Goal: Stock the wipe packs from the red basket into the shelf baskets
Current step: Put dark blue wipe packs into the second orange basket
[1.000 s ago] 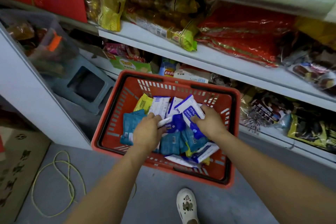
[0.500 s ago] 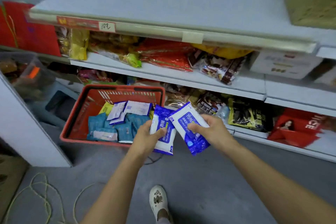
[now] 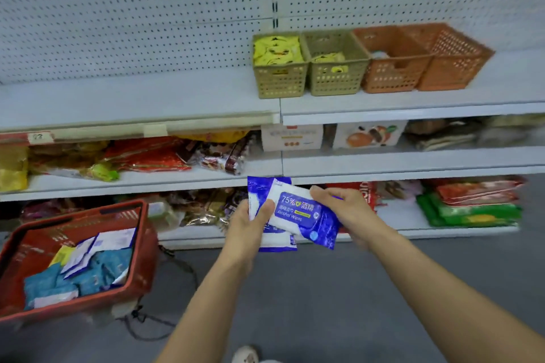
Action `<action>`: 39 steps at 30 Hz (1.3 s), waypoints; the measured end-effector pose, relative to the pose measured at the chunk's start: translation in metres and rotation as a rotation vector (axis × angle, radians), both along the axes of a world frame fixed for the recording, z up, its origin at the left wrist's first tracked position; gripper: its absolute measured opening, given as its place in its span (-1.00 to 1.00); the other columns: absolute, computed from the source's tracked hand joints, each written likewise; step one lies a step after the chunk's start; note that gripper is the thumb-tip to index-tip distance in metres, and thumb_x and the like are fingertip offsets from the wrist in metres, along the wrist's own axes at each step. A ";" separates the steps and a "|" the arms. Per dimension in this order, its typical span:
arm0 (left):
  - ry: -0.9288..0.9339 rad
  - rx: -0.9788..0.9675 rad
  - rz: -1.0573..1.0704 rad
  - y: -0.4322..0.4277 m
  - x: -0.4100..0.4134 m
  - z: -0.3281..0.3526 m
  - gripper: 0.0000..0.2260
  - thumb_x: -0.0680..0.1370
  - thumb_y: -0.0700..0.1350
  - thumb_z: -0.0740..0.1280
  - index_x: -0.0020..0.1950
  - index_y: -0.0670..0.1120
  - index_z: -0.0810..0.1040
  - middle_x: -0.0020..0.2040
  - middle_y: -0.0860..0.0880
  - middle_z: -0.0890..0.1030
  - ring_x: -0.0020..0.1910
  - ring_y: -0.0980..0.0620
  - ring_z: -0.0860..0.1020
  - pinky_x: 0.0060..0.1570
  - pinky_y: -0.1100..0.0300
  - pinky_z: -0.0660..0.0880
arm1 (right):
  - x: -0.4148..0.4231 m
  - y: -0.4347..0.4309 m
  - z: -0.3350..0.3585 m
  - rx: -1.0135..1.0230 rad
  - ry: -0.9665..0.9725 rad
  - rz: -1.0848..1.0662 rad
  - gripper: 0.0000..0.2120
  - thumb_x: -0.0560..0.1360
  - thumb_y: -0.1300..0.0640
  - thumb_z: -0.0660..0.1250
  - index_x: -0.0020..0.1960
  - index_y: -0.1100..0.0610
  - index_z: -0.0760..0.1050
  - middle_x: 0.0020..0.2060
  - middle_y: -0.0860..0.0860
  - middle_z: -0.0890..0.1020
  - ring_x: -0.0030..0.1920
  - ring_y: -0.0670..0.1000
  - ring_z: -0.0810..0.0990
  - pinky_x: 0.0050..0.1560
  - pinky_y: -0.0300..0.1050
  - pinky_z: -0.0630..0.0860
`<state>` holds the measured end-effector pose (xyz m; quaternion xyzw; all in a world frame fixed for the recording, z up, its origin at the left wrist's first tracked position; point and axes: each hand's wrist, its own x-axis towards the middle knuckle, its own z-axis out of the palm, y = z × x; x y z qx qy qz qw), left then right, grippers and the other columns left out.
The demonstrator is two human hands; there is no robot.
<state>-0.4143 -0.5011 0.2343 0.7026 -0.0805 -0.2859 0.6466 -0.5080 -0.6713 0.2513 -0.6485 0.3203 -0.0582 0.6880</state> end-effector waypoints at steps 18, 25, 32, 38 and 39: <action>-0.004 -0.190 0.011 -0.354 0.049 0.073 -0.91 0.60 -0.11 0.31 0.09 -0.07 0.51 -0.08 -0.06 0.71 -0.22 -0.01 0.70 -0.31 0.12 0.60 | 0.027 -0.307 0.072 0.087 -0.128 -0.193 -0.76 0.45 0.14 0.44 0.07 0.22 0.58 -0.16 0.14 0.71 -0.25 0.10 0.68 -0.44 -0.18 0.52; -0.058 -0.233 -0.056 -0.487 0.076 0.105 -0.88 0.62 -0.10 0.28 0.14 -0.03 0.55 -0.05 -0.04 0.72 -0.16 -0.01 0.70 -0.20 0.07 0.63 | 0.048 -0.446 0.112 0.000 -0.266 -0.433 -0.87 0.44 0.19 0.44 -0.02 0.16 0.57 -0.19 0.14 0.69 -0.35 0.05 0.60 -0.40 -0.16 0.43; -0.055 -0.119 -0.033 -0.566 0.111 0.122 -0.88 0.59 -0.17 0.31 0.10 -0.02 0.52 -0.05 -0.04 0.68 -0.13 -0.03 0.68 -0.13 0.05 0.63 | 0.086 -0.581 0.132 -0.167 -0.230 -0.590 -0.95 0.51 0.25 0.35 -0.05 0.22 0.50 -0.34 0.16 0.60 -0.55 -0.05 0.54 -0.59 -0.24 0.38; 0.019 -0.072 0.071 -0.618 0.129 0.113 -0.81 0.59 -0.17 0.31 0.20 -0.05 0.47 0.02 -0.10 0.66 -0.08 -0.09 0.68 -0.04 -0.04 0.63 | 0.150 -0.659 0.097 -0.101 -0.034 -0.452 -0.79 0.50 0.38 0.30 0.12 0.34 0.42 -0.30 0.18 0.54 -0.43 0.06 0.50 -0.61 -0.23 0.41; 0.026 -0.079 0.085 -0.624 0.132 0.110 -0.80 0.59 -0.18 0.31 0.21 -0.05 0.47 0.03 -0.10 0.67 -0.07 -0.09 0.68 -0.04 -0.05 0.64 | 0.161 -0.668 0.089 -0.066 -0.010 -0.444 -0.75 0.50 0.41 0.30 0.16 0.35 0.40 -0.29 0.20 0.53 -0.44 0.07 0.50 -0.66 -0.27 0.38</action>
